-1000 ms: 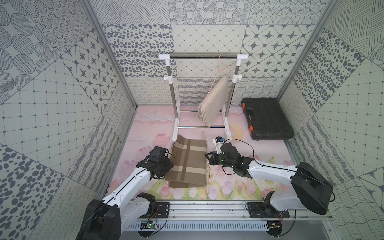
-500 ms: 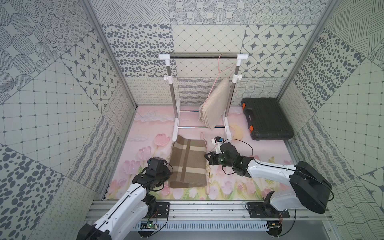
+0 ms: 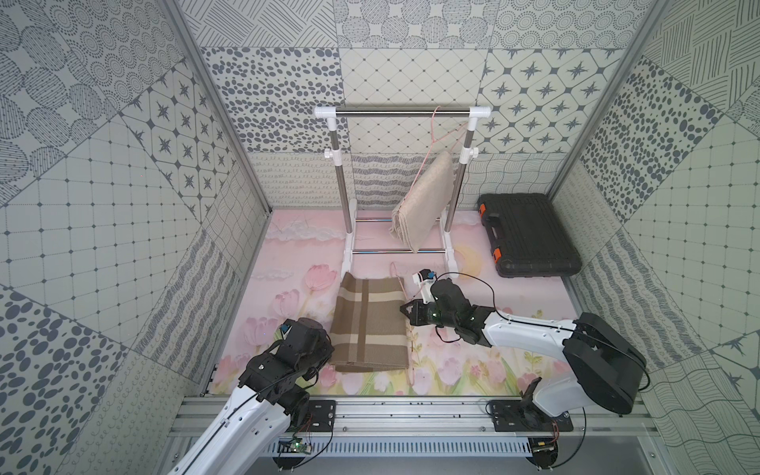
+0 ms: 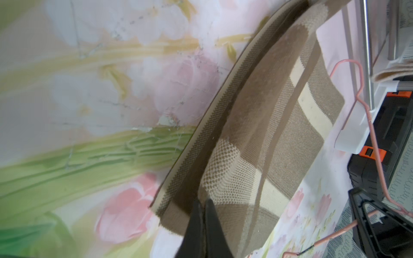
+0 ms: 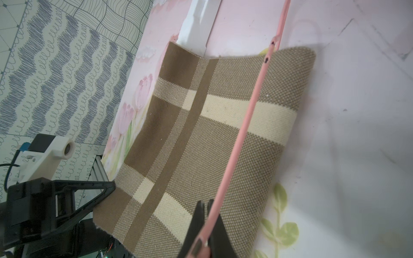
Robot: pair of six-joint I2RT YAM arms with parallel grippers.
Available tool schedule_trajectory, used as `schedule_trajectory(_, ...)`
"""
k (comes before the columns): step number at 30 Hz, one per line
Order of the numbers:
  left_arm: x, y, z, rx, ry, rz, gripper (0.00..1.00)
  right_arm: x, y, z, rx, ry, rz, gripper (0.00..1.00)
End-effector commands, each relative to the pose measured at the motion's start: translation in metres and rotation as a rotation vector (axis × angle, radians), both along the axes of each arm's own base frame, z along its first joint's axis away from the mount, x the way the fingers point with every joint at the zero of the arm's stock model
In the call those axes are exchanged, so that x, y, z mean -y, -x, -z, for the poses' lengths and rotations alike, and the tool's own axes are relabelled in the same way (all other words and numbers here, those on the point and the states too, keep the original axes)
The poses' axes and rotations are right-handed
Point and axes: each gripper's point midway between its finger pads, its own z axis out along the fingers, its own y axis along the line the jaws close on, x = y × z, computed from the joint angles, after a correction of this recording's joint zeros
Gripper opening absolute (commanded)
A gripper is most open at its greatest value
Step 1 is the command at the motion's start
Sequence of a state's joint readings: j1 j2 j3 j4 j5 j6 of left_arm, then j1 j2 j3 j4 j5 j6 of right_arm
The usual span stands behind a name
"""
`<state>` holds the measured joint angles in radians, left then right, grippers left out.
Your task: Hang the scarf on the hanger
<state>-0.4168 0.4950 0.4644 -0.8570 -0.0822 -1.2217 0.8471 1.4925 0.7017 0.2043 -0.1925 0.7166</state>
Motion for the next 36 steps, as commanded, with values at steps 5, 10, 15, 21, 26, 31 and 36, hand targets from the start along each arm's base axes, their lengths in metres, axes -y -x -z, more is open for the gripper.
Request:
schedule_trajectory(5, -0.035, 0.06, 0.021, -0.259, -0.125, -0.172, 0.0, -0.002, -0.002, 0.01, -0.012, 0.025, -0.023, 0.0)
schedule_trajectory(10, -0.023, 0.022, 0.009, -0.119, -0.135, -0.111, 0.62, -0.006, -0.003, 0.008, -0.01, 0.021, -0.044, 0.0)
schedule_trajectory(15, -0.011, -0.02, -0.025, -0.022, -0.227, 0.012, 0.77, -0.01, -0.002, 0.006, -0.008, 0.023, -0.076, 0.0)
schedule_trajectory(21, 0.033, -0.055, -0.01, 0.048, -0.122, 0.136, 0.52, -0.004, 0.009, 0.0, -0.037, 0.016, -0.12, 0.0)
schedule_trajectory(26, 0.044, -0.07, 0.031, 0.01, -0.141, 0.122, 0.43, 0.005, 0.03, -0.005, -0.1, 0.013, -0.175, 0.0)
schedule_trajectory(31, 0.053, -0.092, 0.021, 0.063, -0.166, 0.152, 0.51, 0.013, 0.035, -0.034, -0.079, -0.013, -0.154, 0.0)
schedule_trajectory(36, 0.089, -0.099, -0.043, 0.243, -0.101, 0.275, 0.66, 0.006, 0.02, -0.069, -0.041, -0.02, -0.121, 0.0)
